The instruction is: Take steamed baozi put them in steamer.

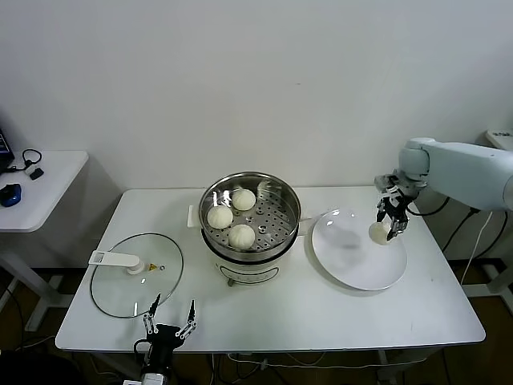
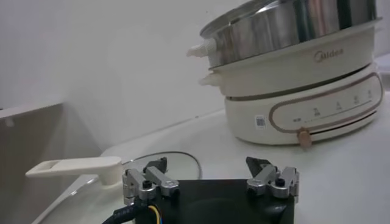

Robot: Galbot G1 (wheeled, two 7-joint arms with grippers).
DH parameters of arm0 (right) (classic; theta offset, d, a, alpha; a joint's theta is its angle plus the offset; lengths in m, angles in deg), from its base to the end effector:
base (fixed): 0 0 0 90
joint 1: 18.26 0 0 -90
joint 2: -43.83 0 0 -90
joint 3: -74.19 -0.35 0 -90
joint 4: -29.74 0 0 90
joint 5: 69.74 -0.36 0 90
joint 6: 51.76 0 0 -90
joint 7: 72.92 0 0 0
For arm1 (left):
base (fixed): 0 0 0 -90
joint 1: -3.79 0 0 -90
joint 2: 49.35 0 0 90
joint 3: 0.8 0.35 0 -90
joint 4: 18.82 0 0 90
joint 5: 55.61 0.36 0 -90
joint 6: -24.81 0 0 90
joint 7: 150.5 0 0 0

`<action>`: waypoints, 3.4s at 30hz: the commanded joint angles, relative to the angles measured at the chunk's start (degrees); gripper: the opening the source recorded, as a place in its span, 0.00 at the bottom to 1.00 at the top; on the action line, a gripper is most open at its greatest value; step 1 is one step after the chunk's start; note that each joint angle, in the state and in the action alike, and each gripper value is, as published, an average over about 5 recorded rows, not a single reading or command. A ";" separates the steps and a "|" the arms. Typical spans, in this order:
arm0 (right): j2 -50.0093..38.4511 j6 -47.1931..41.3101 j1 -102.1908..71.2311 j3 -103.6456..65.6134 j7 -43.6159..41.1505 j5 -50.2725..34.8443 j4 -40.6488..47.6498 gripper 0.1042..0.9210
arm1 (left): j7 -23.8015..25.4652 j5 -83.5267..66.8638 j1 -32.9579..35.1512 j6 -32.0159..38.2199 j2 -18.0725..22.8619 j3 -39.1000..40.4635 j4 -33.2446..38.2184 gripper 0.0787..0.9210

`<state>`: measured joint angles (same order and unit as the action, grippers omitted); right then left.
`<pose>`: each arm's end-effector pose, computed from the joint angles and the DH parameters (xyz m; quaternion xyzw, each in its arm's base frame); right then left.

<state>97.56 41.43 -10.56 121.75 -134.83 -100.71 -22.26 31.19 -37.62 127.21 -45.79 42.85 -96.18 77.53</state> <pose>0.5970 -0.1838 -0.1305 0.5282 -0.4536 0.5448 0.4673 0.1259 0.0216 -0.4560 -0.0266 -0.9855 -0.1487 0.0768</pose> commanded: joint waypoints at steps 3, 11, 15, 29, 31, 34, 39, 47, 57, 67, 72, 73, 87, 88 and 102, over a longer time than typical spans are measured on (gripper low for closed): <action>1.98 -2.84 18.17 9.67 -0.65 -12.24 -12.08 0.61 | 0.01 0.23 -0.27 -0.11 2.37 0.86 -0.37 0.88; 6.37 -4.21 26.66 12.17 -1.53 -18.26 -15.41 0.61 | -0.01 0.10 -0.04 -0.44 2.23 1.02 0.68 0.88; 8.90 -4.42 28.90 12.14 -2.10 -19.87 -15.33 0.61 | -0.01 -0.06 0.06 -0.76 2.23 0.98 1.33 0.88; 16.71 -8.69 27.13 6.70 -1.01 -24.00 -16.20 0.61 | 0.09 -0.02 0.44 -1.00 2.52 1.04 2.60 0.88; 17.34 -9.57 25.76 5.61 -0.40 -24.21 -16.38 0.61 | 0.09 -0.02 0.52 -0.99 2.55 1.03 2.67 0.88; 18.14 -10.75 23.96 4.53 0.68 -24.45 -16.69 0.61 | 0.09 0.01 0.67 -0.97 2.58 1.01 2.77 0.88; 19.00 -12.83 20.32 3.31 3.07 -23.99 -16.86 0.61 | 0.07 -0.02 0.85 -0.94 2.54 0.95 2.98 0.88; 20.54 -14.50 14.38 1.12 5.43 -22.42 -14.10 0.61 | -0.01 -0.13 0.86 -0.81 2.36 0.71 2.52 0.88; 21.93 -14.90 9.65 -1.06 6.17 -19.91 -9.84 0.61 | -0.09 -0.21 0.83 -0.59 2.14 0.12 2.25 0.88; 21.89 -15.56 5.47 -3.07 8.15 -18.50 -7.69 0.61 | -0.07 -0.32 0.44 -0.50 2.02 -0.15 1.55 0.88; 22.10 -15.71 3.59 -4.28 9.06 -17.73 -6.62 0.61 | -0.05 -0.41 0.31 -0.50 1.98 -0.25 1.49 0.88; 22.18 -15.75 3.28 -4.48 9.21 -17.71 -6.40 0.61 | -0.05 -0.42 0.30 -0.49 1.98 -0.27 1.48 0.88; 22.81 -16.18 2.71 -5.39 10.77 -18.45 -5.24 0.62 | 0.05 -0.69 0.21 -0.45 1.99 -0.36 1.56 0.88; 22.73 -16.19 3.09 -5.34 10.70 -18.87 -5.37 0.64 | 0.08 -0.69 0.21 -0.47 1.99 -0.35 1.61 0.88; 19.11 -15.49 11.80 -3.73 9.58 -23.73 -9.20 0.88 | 0.22 -0.50 0.56 -0.72 2.02 -0.12 2.46 0.88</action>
<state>118.84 25.83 -3.88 117.51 -125.41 -121.87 -29.54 31.38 -38.28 127.66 -46.41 42.85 -96.38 79.84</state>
